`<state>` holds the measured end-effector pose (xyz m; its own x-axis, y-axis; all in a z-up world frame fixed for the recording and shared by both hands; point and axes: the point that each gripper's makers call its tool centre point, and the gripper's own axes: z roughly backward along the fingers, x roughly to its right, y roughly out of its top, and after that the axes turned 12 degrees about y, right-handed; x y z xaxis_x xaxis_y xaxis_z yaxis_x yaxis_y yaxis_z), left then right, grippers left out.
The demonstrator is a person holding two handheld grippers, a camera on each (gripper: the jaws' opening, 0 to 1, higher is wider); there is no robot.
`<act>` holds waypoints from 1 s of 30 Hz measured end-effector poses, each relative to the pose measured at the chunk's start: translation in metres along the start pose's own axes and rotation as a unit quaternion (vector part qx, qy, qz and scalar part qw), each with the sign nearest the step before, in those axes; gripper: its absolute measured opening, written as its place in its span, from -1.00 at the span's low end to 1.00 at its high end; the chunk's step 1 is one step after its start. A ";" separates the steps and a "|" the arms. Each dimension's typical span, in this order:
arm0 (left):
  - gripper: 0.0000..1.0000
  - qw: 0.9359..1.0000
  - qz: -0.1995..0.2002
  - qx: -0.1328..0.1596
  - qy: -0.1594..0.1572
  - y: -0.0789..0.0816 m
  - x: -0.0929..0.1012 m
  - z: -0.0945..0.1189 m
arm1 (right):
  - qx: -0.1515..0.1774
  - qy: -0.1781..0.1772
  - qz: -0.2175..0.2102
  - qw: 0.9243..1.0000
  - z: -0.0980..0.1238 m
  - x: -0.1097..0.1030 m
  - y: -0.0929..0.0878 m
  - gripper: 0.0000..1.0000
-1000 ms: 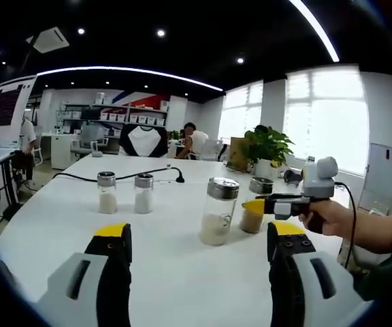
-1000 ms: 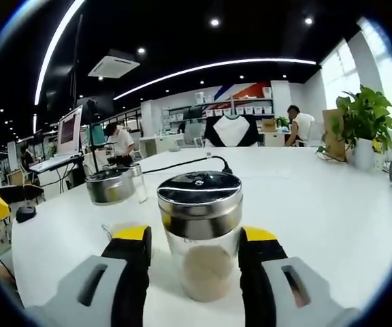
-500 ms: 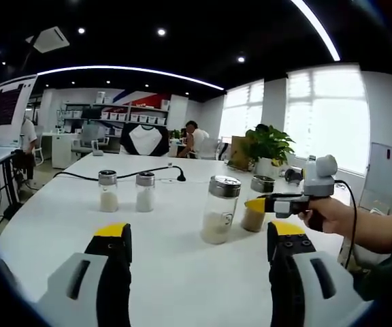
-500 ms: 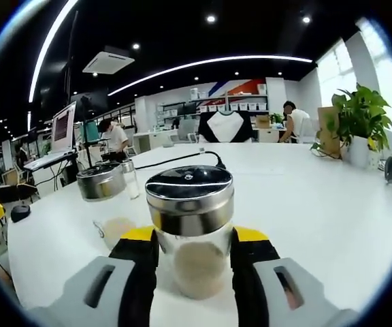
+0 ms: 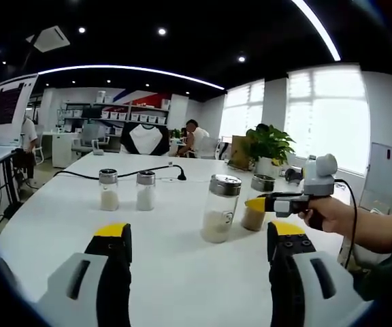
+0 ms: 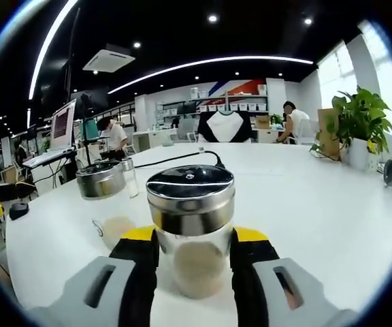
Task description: Rotate the seasoning bottle until the label or dispensing opening points toward the visible target arrow and the bottle remains upright within the marked orientation range
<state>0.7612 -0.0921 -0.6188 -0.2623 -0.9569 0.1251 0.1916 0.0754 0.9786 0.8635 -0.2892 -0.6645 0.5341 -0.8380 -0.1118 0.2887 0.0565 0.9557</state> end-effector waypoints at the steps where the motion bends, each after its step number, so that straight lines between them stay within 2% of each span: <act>1: 0.73 1.000 0.000 0.000 0.000 0.000 0.000 0.000 | -0.003 0.000 0.001 1.000 0.000 0.000 0.000 -0.21; 30: 0.73 1.000 0.000 0.003 0.001 0.002 0.000 0.002 | -0.018 0.048 0.032 0.998 0.001 -0.004 -0.003 -0.23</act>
<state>0.7600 -0.0914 -0.6166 -0.2614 -0.9572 0.1243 0.1857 0.0765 0.9796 0.8596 -0.2869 -0.6662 0.6261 -0.7758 -0.0785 0.2791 0.1290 0.9515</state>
